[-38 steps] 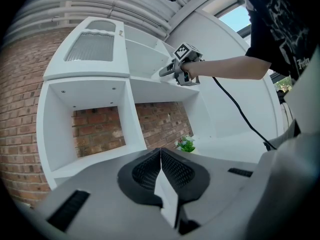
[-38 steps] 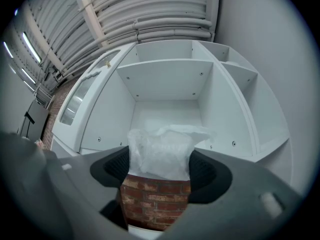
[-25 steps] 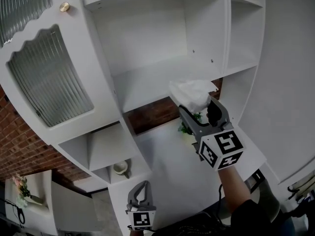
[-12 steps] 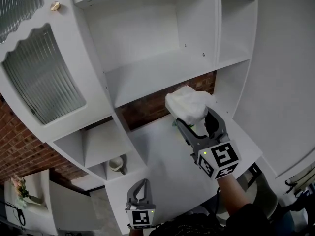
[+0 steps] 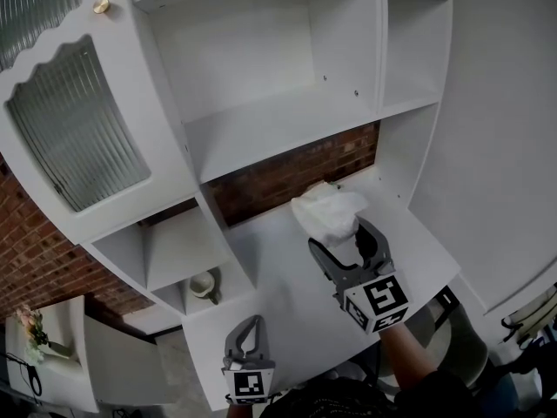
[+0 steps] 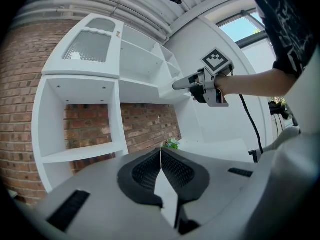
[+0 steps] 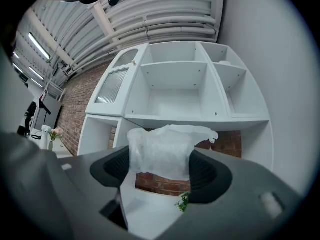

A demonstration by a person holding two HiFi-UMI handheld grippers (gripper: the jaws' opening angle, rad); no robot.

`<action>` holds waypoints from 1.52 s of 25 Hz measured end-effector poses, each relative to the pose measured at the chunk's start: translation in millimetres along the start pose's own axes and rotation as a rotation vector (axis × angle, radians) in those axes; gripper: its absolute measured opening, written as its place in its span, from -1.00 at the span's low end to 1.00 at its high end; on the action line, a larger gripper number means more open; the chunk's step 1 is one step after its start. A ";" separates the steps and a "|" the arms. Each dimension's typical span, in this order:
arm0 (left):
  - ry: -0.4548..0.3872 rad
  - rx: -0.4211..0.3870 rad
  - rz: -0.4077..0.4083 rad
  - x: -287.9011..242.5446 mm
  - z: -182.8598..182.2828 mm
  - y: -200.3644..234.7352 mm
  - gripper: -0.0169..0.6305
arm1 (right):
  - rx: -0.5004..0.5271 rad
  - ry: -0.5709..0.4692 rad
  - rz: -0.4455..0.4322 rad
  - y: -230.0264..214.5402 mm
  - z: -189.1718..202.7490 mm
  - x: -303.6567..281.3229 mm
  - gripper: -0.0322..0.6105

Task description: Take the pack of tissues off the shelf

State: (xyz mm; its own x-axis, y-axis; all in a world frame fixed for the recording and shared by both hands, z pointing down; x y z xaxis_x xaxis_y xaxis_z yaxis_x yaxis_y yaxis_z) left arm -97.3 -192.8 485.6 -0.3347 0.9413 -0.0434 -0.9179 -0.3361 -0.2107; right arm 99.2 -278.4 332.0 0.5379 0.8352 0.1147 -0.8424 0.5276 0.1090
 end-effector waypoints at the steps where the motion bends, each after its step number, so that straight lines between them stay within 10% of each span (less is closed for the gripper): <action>1: 0.000 -0.004 0.003 0.2 0.2 -1.5 -0.91 | -0.006 0.004 0.002 0.9 4.3 2.2 0.13; 38: 0.059 -0.006 0.033 0.3 26.9 -38.0 -0.91 | -0.153 0.293 -0.048 41.0 183.2 55.3 0.13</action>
State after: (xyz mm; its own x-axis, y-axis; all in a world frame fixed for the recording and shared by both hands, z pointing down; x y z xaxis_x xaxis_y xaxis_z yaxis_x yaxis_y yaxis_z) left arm -68.2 -180.6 519.9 -0.3511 0.9301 -0.1083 -0.9054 -0.3667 -0.2138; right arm 100.0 -239.0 523.7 0.5640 0.8062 -0.1787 -0.8232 0.5659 -0.0451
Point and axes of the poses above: the fingertips, and each gripper's own axes: x backward along the fingers, y to its left, z out of its underside, the point moved 4 cm from there along x, backward along the fingers, and after that the axes turned 5 degrees about -z, right-handed, at the moved point
